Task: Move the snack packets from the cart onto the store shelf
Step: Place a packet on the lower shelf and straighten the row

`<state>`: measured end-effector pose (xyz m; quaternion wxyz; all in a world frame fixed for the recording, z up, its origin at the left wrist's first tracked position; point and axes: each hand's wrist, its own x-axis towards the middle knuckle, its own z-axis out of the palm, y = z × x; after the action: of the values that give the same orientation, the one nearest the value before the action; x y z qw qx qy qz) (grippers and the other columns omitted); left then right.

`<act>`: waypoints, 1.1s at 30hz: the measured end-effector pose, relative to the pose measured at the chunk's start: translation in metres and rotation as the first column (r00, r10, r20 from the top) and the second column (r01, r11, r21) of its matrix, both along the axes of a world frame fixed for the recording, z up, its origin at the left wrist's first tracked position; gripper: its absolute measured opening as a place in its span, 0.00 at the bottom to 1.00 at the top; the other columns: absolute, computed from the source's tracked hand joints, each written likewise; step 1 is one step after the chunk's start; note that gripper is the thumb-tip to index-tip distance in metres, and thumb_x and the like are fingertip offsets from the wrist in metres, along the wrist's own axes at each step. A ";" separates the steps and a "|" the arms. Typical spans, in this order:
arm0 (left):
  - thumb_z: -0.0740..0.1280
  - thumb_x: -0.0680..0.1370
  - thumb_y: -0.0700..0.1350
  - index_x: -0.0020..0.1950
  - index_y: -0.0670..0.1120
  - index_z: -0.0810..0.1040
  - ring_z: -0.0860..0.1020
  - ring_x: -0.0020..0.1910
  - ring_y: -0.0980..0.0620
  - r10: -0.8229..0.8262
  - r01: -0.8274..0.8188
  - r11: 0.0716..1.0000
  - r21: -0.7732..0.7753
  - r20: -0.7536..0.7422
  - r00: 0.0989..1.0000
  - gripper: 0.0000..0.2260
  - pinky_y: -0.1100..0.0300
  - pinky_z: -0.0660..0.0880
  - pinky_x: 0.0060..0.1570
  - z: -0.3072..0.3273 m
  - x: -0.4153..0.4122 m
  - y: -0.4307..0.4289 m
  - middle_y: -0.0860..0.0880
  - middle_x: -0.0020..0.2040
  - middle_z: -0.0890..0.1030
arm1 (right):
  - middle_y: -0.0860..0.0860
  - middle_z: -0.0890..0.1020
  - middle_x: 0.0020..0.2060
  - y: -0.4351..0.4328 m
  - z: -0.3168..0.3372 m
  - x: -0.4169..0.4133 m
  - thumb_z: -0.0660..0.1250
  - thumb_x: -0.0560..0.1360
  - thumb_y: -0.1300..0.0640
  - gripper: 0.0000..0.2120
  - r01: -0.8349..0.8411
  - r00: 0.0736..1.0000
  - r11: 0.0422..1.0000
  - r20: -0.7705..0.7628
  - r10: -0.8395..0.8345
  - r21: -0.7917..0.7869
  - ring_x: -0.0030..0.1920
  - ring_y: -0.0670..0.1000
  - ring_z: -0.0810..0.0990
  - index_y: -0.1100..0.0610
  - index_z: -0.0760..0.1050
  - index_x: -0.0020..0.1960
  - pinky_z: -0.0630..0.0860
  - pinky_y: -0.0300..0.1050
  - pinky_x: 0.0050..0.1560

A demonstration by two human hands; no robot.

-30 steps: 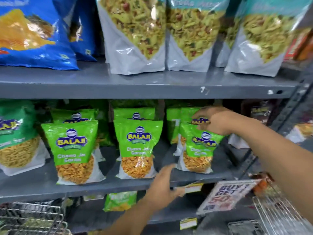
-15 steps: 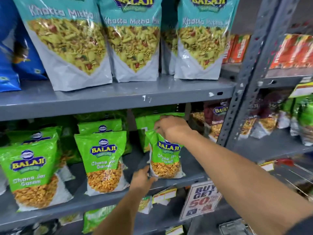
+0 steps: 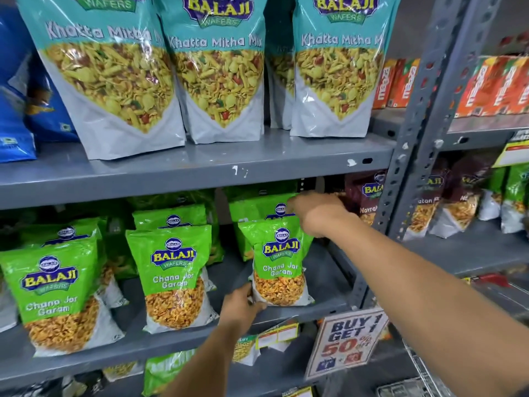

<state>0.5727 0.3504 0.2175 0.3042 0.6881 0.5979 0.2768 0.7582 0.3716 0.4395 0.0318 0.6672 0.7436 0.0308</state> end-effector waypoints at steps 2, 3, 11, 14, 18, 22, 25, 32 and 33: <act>0.73 0.69 0.49 0.47 0.47 0.79 0.80 0.42 0.48 0.003 -0.003 1.000 0.006 0.001 1.000 0.11 0.54 0.77 0.42 -0.002 0.000 -0.002 0.49 0.42 0.84 | 0.51 0.73 0.69 -0.002 -0.005 -0.013 0.64 0.70 0.61 0.29 -0.118 0.990 0.993 -0.081 0.117 -0.001 0.65 0.57 0.74 0.43 0.67 0.68 0.75 0.53 0.61; 0.73 0.69 0.49 0.48 0.48 0.79 0.80 0.42 0.49 0.000 0.000 1.000 0.011 0.004 1.000 0.11 0.54 0.77 0.42 -0.002 0.000 -0.003 0.50 0.42 0.84 | 0.50 0.72 0.70 -0.003 -0.006 -0.021 0.65 0.71 0.56 0.28 -0.167 0.980 0.986 -0.115 0.163 -0.023 0.66 0.56 0.73 0.43 0.65 0.70 0.74 0.53 0.63; 0.73 0.70 0.48 0.55 0.52 0.79 0.81 0.48 0.53 -0.005 0.004 0.999 0.035 0.020 1.000 0.15 0.61 0.75 0.46 -0.002 0.000 -0.007 0.54 0.49 0.85 | 0.49 0.81 0.58 0.006 -0.015 -0.062 0.62 0.77 0.48 0.10 -0.203 0.959 0.978 -0.193 0.210 0.057 0.56 0.55 0.79 0.45 0.76 0.57 0.72 0.45 0.47; 0.73 0.70 0.49 0.55 0.51 0.79 0.80 0.46 0.53 -0.018 0.017 0.999 0.044 0.010 1.000 0.14 0.61 0.73 0.44 -0.002 -0.001 -0.007 0.54 0.48 0.85 | 0.51 0.75 0.66 0.005 -0.010 -0.048 0.66 0.72 0.41 0.26 -0.201 0.964 0.979 -0.185 0.193 -0.027 0.64 0.58 0.75 0.44 0.66 0.68 0.74 0.50 0.58; 0.72 0.71 0.49 0.55 0.52 0.80 0.79 0.40 0.55 -0.023 0.023 0.999 0.042 0.006 1.000 0.12 0.62 0.71 0.40 -0.001 0.001 -0.008 0.53 0.46 0.85 | 0.57 0.77 0.64 0.000 0.004 -0.011 0.75 0.66 0.52 0.33 -0.050 0.981 0.967 0.169 0.094 -0.251 0.57 0.58 0.79 0.58 0.68 0.67 0.77 0.47 0.56; 0.71 0.72 0.48 0.54 0.53 0.79 0.77 0.37 0.57 -0.023 0.023 1.000 0.016 0.014 1.000 0.11 0.62 0.70 0.37 0.000 0.000 -0.009 0.54 0.45 0.84 | 0.60 0.81 0.57 -0.001 0.006 0.015 0.65 0.69 0.69 0.16 0.058 0.990 0.989 0.136 -0.039 -0.134 0.53 0.59 0.82 0.62 0.76 0.56 0.74 0.41 0.47; 0.71 0.73 0.48 0.56 0.53 0.78 0.79 0.43 0.54 -0.034 0.034 0.999 -0.008 0.016 0.999 0.13 0.60 0.72 0.42 0.003 0.001 -0.010 0.53 0.49 0.84 | 0.60 0.79 0.61 -0.002 -0.001 0.019 0.60 0.69 0.70 0.23 0.087 0.996 0.996 0.021 -0.086 -0.019 0.57 0.61 0.80 0.59 0.74 0.62 0.76 0.44 0.55; 0.70 0.73 0.45 0.62 0.50 0.73 0.80 0.51 0.49 -0.091 0.090 0.995 -0.050 -0.023 0.996 0.18 0.51 0.78 0.51 0.014 0.001 -0.016 0.48 0.56 0.82 | 0.55 0.77 0.58 -0.021 -0.029 0.018 0.65 0.68 0.61 0.27 -0.025 0.994 0.981 -0.100 0.045 0.191 0.57 0.61 0.78 0.50 0.68 0.66 0.77 0.55 0.52; 0.69 0.74 0.47 0.64 0.50 0.71 0.80 0.50 0.49 -0.084 0.081 0.995 -0.053 -0.053 0.995 0.20 0.52 0.78 0.49 0.019 0.003 -0.017 0.48 0.57 0.82 | 0.54 0.77 0.58 -0.023 -0.034 0.017 0.66 0.68 0.58 0.27 -0.046 0.993 0.971 -0.094 0.070 0.233 0.58 0.60 0.77 0.50 0.68 0.67 0.76 0.55 0.54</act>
<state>0.5752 0.3333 0.2366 0.3158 0.7117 0.5839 0.2296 0.7747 0.3489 0.4054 -0.0844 0.6451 0.7548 0.0840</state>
